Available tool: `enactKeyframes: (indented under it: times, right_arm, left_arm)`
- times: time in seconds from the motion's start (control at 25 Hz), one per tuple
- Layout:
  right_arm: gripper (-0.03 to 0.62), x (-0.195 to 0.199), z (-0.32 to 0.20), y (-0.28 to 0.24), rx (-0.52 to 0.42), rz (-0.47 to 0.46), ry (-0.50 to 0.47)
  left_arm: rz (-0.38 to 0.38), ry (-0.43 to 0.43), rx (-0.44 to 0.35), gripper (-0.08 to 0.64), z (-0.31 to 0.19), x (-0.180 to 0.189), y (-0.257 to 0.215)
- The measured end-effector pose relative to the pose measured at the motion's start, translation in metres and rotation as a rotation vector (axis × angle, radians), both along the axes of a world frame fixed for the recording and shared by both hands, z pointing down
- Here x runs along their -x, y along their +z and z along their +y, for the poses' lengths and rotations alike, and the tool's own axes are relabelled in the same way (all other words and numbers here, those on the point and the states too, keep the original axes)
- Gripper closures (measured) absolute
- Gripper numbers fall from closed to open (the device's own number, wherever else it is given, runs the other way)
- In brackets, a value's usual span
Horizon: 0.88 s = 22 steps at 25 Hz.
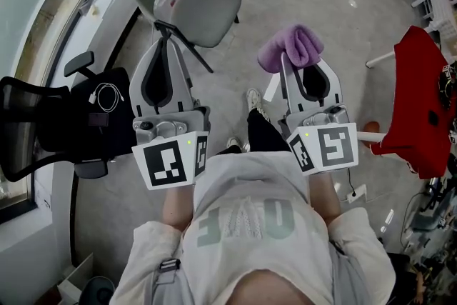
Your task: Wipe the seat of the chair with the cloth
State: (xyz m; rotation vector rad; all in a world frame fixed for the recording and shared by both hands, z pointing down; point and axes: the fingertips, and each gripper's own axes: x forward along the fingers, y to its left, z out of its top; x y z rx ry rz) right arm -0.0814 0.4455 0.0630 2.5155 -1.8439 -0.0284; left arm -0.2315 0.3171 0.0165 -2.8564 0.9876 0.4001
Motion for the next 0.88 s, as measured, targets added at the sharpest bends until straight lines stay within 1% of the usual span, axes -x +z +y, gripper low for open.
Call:
enactKeyframes:
  times: [0.28,0.4,0.52,0.6,0.72,0.8,0.88]
  right_arm:
    - [0.505,-0.048,-0.059,0.016,-0.033,0.027,-0.036]
    - [0.505,-0.083,-0.094,0.019,-0.033,0.025,-0.050]
    - [0.503,-0.119,-0.132,0.019,-0.004,0.016,-0.098]
    - [0.505,-0.150,-0.162,0.016,0.009,0.022,-0.132]
    - [0.505,-0.204,-0.215,0.013,0.024,0.030,-0.189]
    - [0.503,-0.235,-0.253,0.010,0.032,0.028,-0.236]
    - [0.505,-0.259,-0.289,0.006,0.040,0.023,-0.294]
  left_arm:
    - [-0.018,-0.025,-0.015,0.548,-0.052,-0.042,0.027]
    - [-0.023,-0.038,-0.004,0.548,-0.084,-0.071,0.035]
    - [-0.032,-0.059,0.013,0.548,-0.119,-0.108,0.037]
    - [-0.032,-0.086,0.012,0.548,-0.147,-0.136,0.032]
    - [-0.031,-0.147,0.014,0.548,-0.192,-0.179,0.027]
    - [-0.043,-0.197,0.025,0.548,-0.222,-0.205,0.025]
    - [-0.059,-0.245,0.043,0.548,-0.251,-0.226,0.025]
